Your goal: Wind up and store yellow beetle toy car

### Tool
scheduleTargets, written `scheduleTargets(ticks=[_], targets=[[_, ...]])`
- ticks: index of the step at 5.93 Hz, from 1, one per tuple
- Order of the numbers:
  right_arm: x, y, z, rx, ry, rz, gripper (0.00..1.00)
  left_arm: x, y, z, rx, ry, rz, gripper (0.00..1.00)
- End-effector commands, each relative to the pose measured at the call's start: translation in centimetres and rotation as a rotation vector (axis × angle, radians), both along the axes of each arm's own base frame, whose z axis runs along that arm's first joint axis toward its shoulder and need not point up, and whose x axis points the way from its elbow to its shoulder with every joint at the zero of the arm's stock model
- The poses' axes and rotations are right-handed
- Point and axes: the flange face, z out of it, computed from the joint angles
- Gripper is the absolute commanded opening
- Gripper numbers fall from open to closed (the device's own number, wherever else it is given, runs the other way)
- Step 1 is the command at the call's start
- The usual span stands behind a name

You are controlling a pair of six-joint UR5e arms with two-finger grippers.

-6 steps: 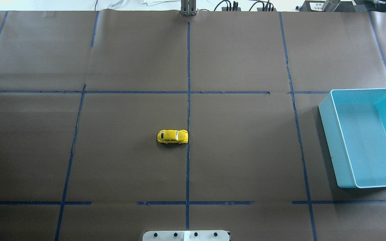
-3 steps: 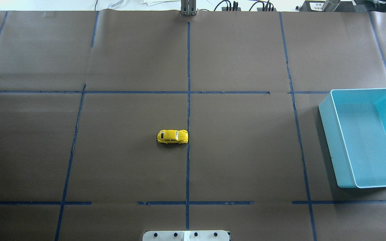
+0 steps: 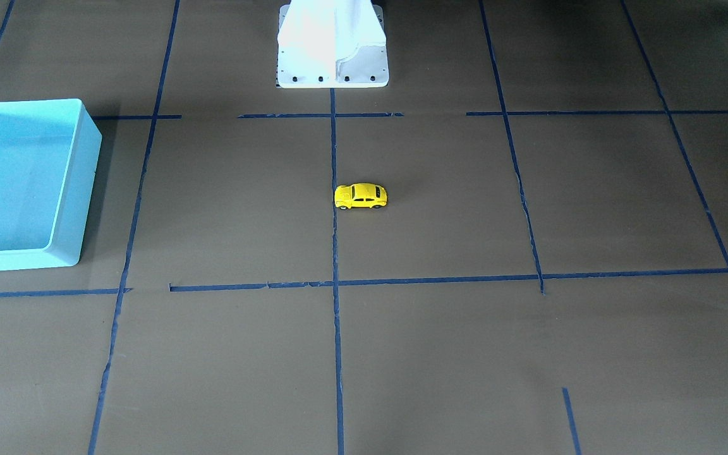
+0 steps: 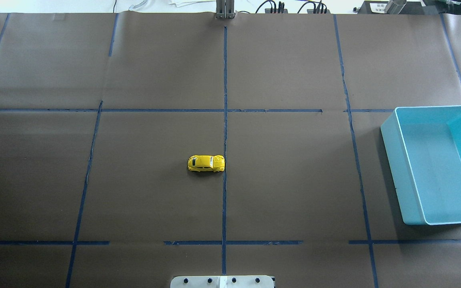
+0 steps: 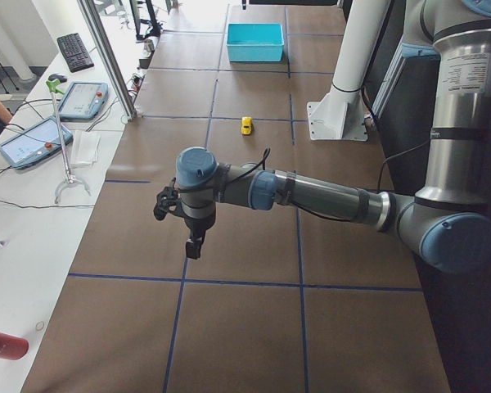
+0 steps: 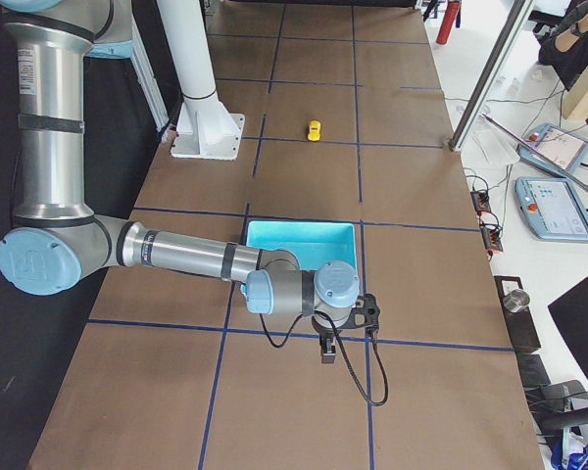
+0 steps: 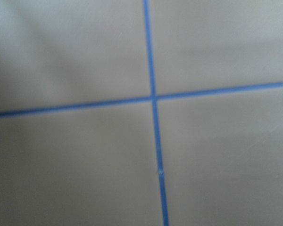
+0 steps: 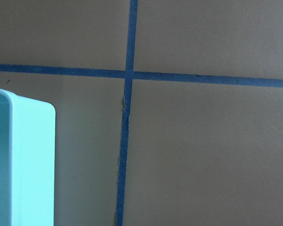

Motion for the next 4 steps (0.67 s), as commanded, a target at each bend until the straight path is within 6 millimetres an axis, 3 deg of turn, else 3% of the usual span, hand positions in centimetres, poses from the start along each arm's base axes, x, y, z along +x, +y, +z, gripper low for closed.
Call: scheduleTargets(ticks=[1, 2, 3, 4], targets=[[0.0, 0.0, 0.1, -0.002, 0.0, 0.0, 1.0, 11.1, -4.1, -10.9, 0.196, 0.035, 0.182, 1.0], [0.0, 0.2, 0.2, -0.003, 0.002, -0.001, 1.0, 18.3, -2.0, -16.5, 0.323, 0.051, 0.304, 1.0], [0.1, 0.4, 0.5, -0.008, 0.006, -0.001, 1.0, 26.7, 1.3, -23.1, 0.474, 0.068, 0.43, 1.0], [0.1, 0.4, 0.5, -0.008, 0.006, -0.001, 1.0, 32.5, 3.6, -27.7, 0.564, 0.097, 0.511, 1.0]])
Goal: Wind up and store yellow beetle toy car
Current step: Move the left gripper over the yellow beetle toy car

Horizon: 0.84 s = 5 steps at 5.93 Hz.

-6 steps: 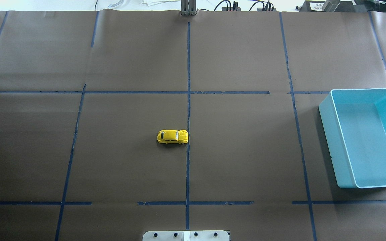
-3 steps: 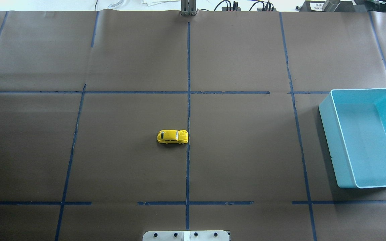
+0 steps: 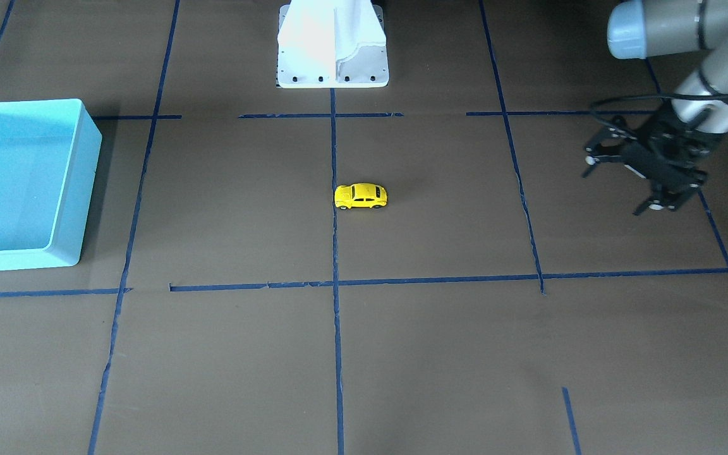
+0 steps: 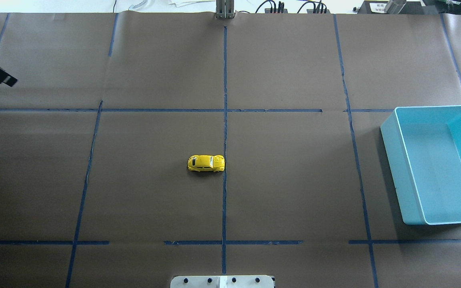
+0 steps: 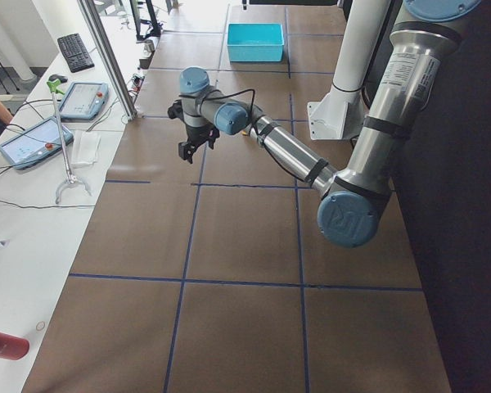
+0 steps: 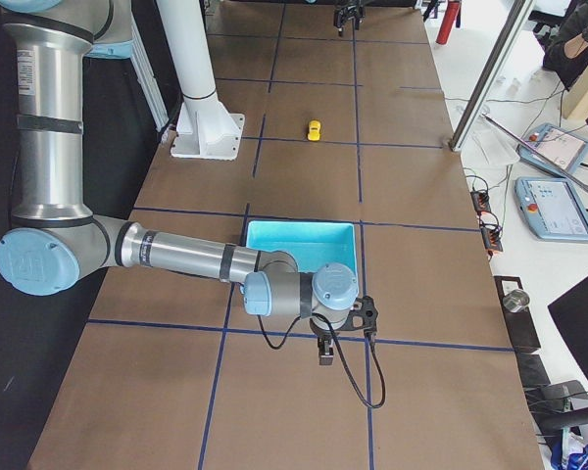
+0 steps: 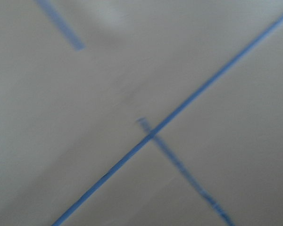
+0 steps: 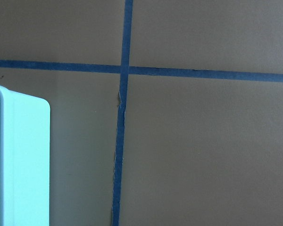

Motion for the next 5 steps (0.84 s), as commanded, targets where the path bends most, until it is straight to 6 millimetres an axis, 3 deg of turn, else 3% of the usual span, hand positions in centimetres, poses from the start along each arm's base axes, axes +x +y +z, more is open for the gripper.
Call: scheduleTargets(ticks=[1, 2, 3, 4, 5], targets=[[0.0, 0.2, 0.2, -0.003, 0.003, 0.0, 1.0, 9.6, 4.0, -7.8, 0.13, 0.053, 0.152, 1.0], [0.0, 0.2, 0.2, -0.004, 0.003, 0.0, 1.0, 13.0, 5.6, -9.4, 0.142, 0.067, 0.212, 1.0], [0.0, 0.2, 0.2, -0.004, 0.003, 0.0, 1.0, 16.5, 5.5, -11.7, 0.149, 0.077, 0.249, 1.0], [0.0, 0.2, 0.3, -0.006, 0.003, 0.0, 1.0, 21.1, 6.7, -12.7, 0.164, 0.069, 0.314, 1.0], [0.0, 0.2, 0.4, -0.007, 0.003, 0.0, 1.0, 22.6, 5.6, -13.8, 0.261, 0.05, 0.355, 1.0]])
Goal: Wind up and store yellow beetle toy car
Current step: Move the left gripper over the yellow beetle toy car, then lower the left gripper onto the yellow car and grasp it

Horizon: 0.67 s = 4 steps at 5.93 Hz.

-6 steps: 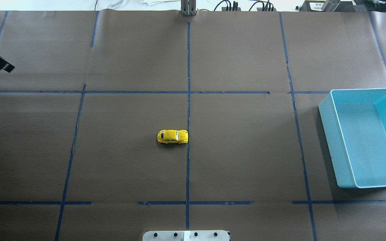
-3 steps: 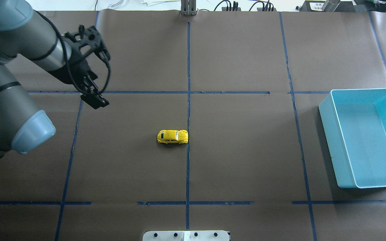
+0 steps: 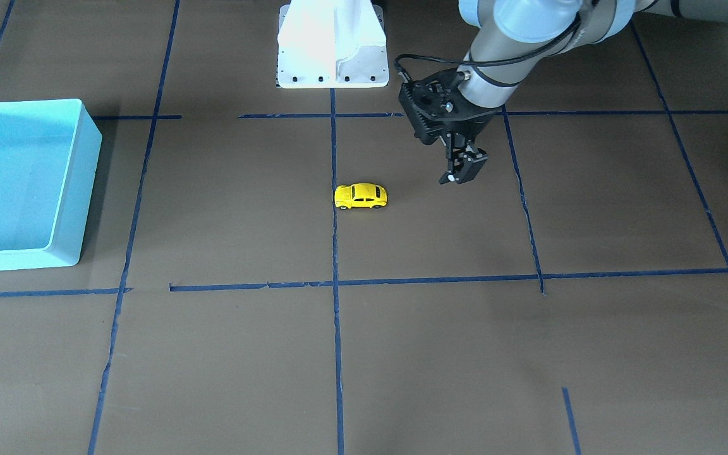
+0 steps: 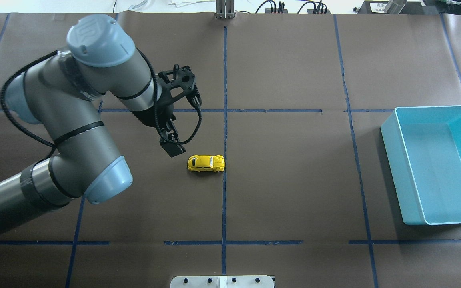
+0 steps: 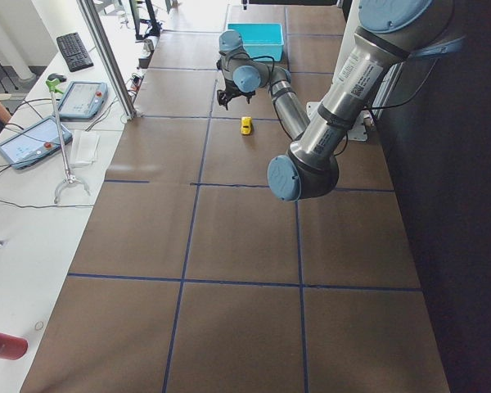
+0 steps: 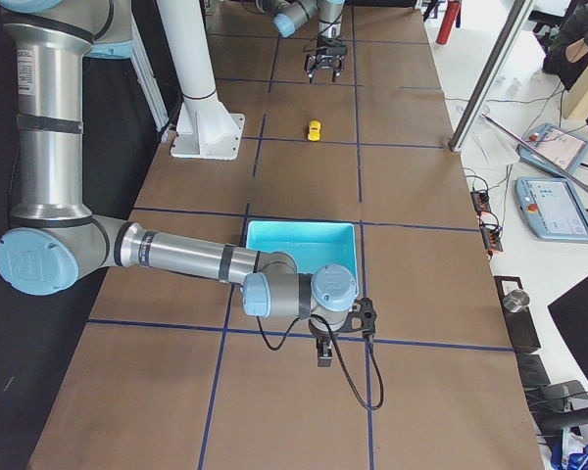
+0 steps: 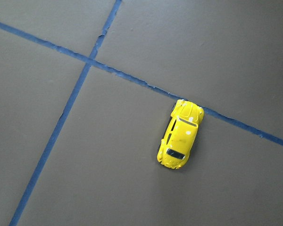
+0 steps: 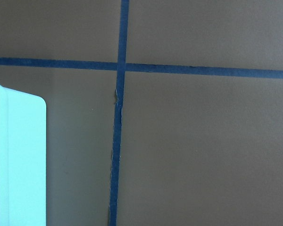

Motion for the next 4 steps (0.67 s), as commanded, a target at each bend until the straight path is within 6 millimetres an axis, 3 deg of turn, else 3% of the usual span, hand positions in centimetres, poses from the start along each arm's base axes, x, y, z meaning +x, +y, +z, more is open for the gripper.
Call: scheduleTargets(ticks=[1, 2, 4], targets=[[0.0, 0.1, 0.1, -0.003, 0.0, 0.0, 1.0, 5.4, -1.3, -0.9, 0.167, -0.013, 0.131, 1.0], [0.0, 0.1, 0.1, -0.002, 0.0, -0.001, 1.0, 8.2, 0.1, -0.2, 0.153, -0.028, 0.175, 1.0], [0.0, 0.3, 0.2, -0.003, -0.001, -0.001, 1.0, 12.1, 2.3, 1.3, 0.119, -0.059, 0.207, 1.0]])
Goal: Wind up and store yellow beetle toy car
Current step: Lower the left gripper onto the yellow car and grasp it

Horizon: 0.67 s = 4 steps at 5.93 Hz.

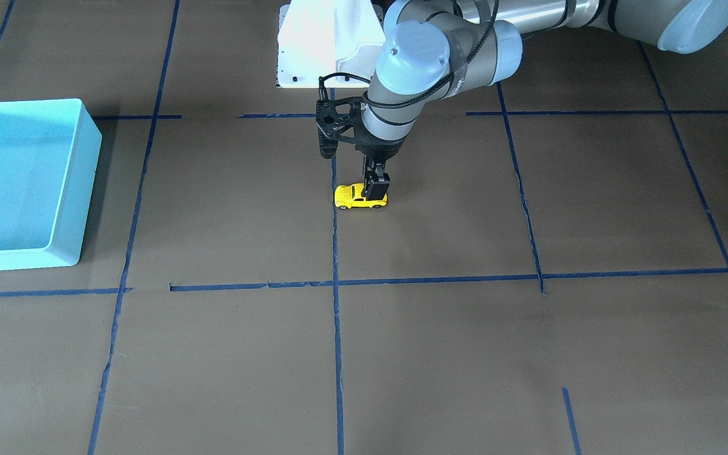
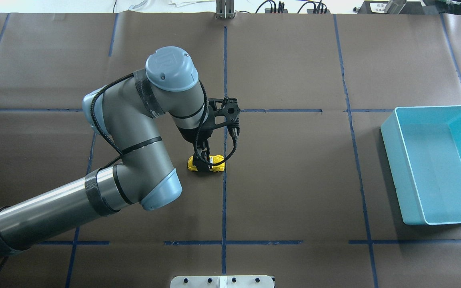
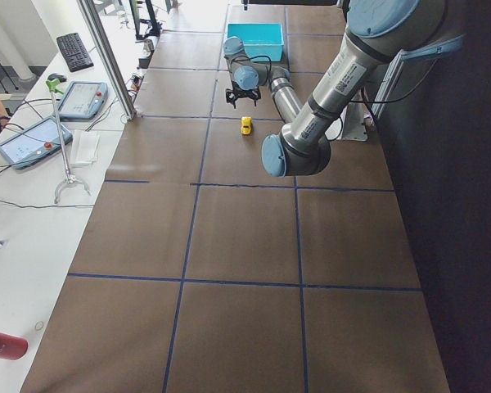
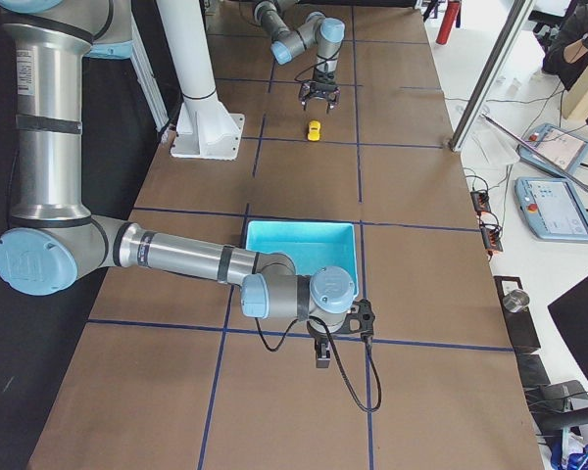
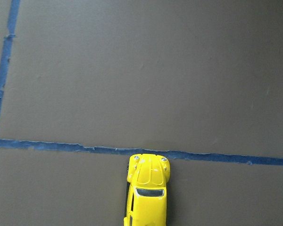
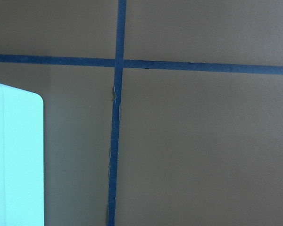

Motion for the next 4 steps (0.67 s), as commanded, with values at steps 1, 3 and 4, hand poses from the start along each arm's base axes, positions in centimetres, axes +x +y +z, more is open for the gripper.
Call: scheduleTargets(ticks=[1, 3, 4], targets=[[0.0, 0.3, 0.3, -0.005, 0.001, -0.002, 1.0, 3.6, 2.9, 1.0, 0.026, -0.035, 0.003, 1.0], [0.0, 0.1, 0.2, 0.0, 0.0, -0.002, 1.0, 3.8, 2.1, 1.7, 0.082, -0.051, -0.047, 0.95], [0.0, 0.1, 0.1, 0.004, 0.0, -0.003, 1.0, 4.4, 1.5, 2.4, 0.103, -0.055, -0.069, 0.94]])
